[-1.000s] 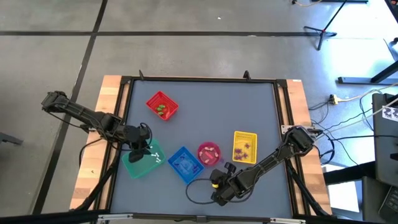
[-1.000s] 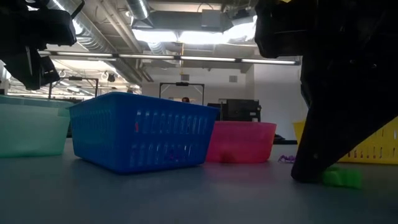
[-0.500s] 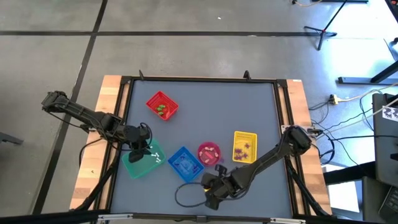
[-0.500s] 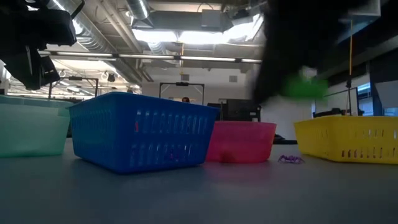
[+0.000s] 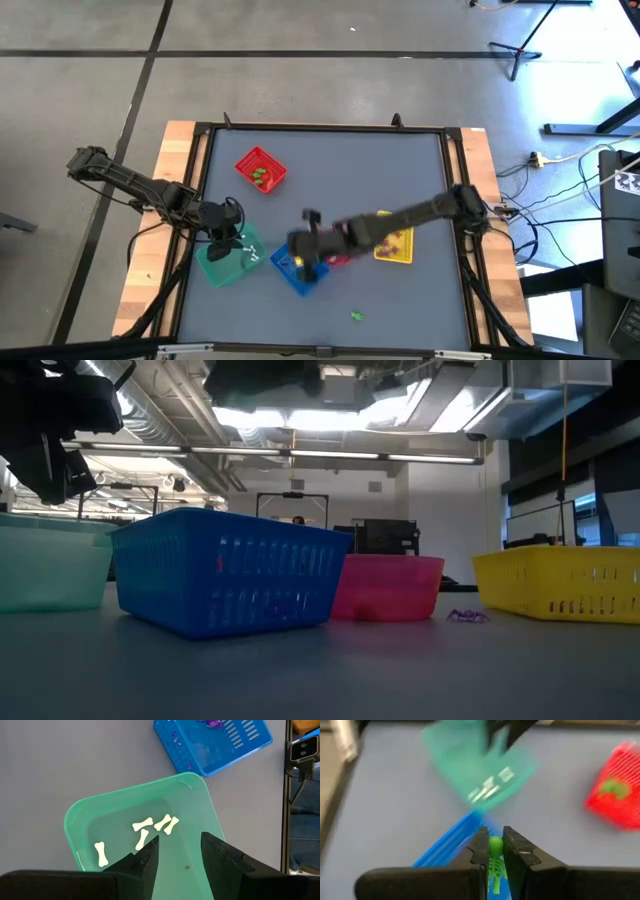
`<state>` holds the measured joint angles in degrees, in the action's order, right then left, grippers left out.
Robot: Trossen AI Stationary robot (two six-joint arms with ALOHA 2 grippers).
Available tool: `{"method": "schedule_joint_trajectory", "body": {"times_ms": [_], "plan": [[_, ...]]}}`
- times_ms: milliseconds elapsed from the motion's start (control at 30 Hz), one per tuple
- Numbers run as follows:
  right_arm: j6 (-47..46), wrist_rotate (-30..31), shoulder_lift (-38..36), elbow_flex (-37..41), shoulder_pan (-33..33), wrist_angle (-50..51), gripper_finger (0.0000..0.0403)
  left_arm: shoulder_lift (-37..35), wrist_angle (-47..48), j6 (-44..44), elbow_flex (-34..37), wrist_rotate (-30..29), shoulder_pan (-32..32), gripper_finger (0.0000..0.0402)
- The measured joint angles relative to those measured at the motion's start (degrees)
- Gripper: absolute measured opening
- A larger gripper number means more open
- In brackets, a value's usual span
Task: Sort Halloween decoration
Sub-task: Put the green skeleton toy into the red bin
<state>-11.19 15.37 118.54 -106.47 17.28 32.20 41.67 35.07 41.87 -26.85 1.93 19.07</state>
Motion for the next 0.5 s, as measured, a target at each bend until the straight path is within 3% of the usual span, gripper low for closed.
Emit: {"method": "schedule_joint_trajectory", "body": {"times_ms": [167, 500], "plan": [[7.99, -3.04, 0.42, -0.10, -8.43, -10.03, 0.0032, 0.01, -0.02, 0.00, 0.00, 0.00, 0.00, 0.0131], [8.55, -14.99, 7.74, -0.12, -22.52, -31.53, 0.0033, -0.03, -1.32, 0.00, -0.09, -2.90, -0.02, 0.0131]]}}
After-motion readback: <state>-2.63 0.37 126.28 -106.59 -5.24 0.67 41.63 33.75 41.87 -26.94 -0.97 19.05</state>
